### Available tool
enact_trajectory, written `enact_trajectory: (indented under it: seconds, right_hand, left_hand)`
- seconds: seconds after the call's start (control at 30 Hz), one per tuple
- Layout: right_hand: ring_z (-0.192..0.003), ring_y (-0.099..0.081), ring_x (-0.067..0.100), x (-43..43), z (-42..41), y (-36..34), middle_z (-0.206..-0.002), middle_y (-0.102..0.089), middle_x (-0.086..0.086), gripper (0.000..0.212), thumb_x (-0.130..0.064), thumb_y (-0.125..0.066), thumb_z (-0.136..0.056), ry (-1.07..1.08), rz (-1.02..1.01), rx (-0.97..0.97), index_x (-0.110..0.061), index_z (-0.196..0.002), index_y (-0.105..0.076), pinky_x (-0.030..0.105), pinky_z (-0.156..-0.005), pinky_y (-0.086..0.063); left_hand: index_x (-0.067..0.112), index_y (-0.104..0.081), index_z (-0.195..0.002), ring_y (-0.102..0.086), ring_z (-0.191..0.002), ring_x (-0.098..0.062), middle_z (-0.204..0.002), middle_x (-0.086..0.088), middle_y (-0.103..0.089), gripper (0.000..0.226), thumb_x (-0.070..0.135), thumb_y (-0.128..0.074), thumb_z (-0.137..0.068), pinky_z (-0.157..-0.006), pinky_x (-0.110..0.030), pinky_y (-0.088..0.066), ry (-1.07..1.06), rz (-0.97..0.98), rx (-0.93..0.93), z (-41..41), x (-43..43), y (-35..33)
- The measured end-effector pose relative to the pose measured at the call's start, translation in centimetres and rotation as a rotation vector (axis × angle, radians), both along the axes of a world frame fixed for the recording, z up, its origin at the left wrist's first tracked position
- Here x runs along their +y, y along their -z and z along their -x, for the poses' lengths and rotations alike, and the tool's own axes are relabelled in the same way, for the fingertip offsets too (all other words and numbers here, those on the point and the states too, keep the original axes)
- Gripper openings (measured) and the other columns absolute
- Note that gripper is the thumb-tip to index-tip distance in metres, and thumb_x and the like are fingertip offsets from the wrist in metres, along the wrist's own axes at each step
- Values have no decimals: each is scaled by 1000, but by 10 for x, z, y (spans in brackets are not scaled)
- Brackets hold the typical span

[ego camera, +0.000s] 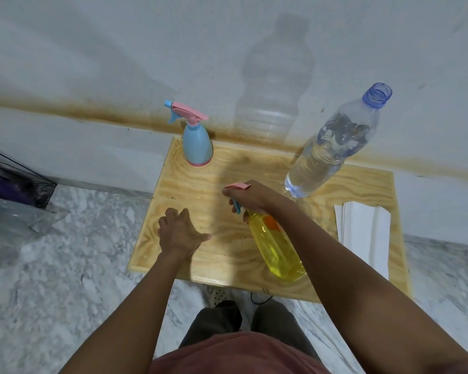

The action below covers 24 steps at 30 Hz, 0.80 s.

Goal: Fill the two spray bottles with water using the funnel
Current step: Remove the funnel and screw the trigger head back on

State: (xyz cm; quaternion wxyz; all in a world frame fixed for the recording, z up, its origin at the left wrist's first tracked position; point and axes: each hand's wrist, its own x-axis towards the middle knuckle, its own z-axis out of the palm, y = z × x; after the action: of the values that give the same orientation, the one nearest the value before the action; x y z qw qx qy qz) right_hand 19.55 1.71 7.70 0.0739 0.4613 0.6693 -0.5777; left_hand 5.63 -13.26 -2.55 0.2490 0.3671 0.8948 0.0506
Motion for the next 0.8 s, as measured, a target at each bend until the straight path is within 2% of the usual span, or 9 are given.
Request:
enact_trajectory:
  seconds: [0.17,0.3,0.37,0.47,0.57,0.63,0.67,0.73,0.8]
  right_hand:
    - [-59,-64,19,-1,-3,-5,-80,-69,10,42,-45,-53,-97,-37,-34,-47,-5,-93,-67,26,-55,-52]
    - [-60,-63,19,-5,-8,-8,-81,-68,9,31,-43,-54,-97,-11,-17,-3,-18,-80,-63,27,-53,-52]
    - [-64,-64,19,-7,-11,-9,-89,-69,11,28,-42,-55,-97,6,-4,36,-16,-88,-65,29,-53,-54]
    - [-66,-67,23,-11,-17,-14,-96,-71,14,36,-41,-58,-95,38,-38,101,-11,-113,-66,31,-53,-56]
    - [-67,-70,26,-18,-25,-24,-97,-72,10,37,-43,-63,-92,93,-88,186,-11,-111,-62,34,-56,-59]
    - [-66,-71,26,-24,-31,-32,-96,-74,5,32,-40,-67,-91,160,-126,285,-11,-103,-64,40,-62,-61]
    - [-69,-72,29,-26,-34,-36,-95,-75,5,30,-37,-69,-89,199,-139,349,-10,-100,-67,45,-67,-61]
    - [-73,-72,32,-31,-39,-44,-97,-76,5,26,-33,-73,-87,266,-166,474,-9,-97,-73,51,-74,-58]
    - [-69,-68,28,-35,-40,-50,-95,-76,9,23,-33,-74,-86,320,-200,551,-12,-95,-76,52,-73,-56]
  left_hand:
    - [15,-49,-120,-34,-123,-36,-137,-13,-33,86,67,-79,-59,-103,-44,-38,6,-4,4,1,-1,3]
    - [16,-47,-127,-33,-125,-35,-140,-12,-31,90,68,-78,-60,-104,-44,-38,3,0,-10,1,-2,4]
    - [16,-47,-126,-34,-124,-35,-139,-12,-32,90,69,-78,-60,-102,-43,-39,3,4,2,1,-2,4]
    - [19,-46,-128,-34,-123,-34,-138,-11,-32,92,72,-76,-59,-101,-42,-39,0,21,-6,2,-3,2]
    - [22,-45,-130,-35,-125,-33,-138,-12,-38,98,82,-65,-54,-100,-41,-37,23,19,-53,0,-2,-6]
    - [26,-40,-141,-31,-135,-29,-144,-9,-39,114,87,-52,-45,-106,-39,-33,98,-29,-195,-4,1,-23]
    - [28,-36,-147,-29,-139,-26,-149,-5,-36,121,85,-53,-42,-111,-38,-32,142,-68,-322,-9,1,-34]
    - [34,-31,-150,-29,-142,-16,-153,5,-30,121,76,-73,-45,-115,-35,-32,241,-165,-554,-22,0,-57]
    - [50,-29,-144,-31,-141,-6,-152,17,-31,109,65,-85,-51,-114,-30,-33,312,-302,-659,-38,-1,-75]
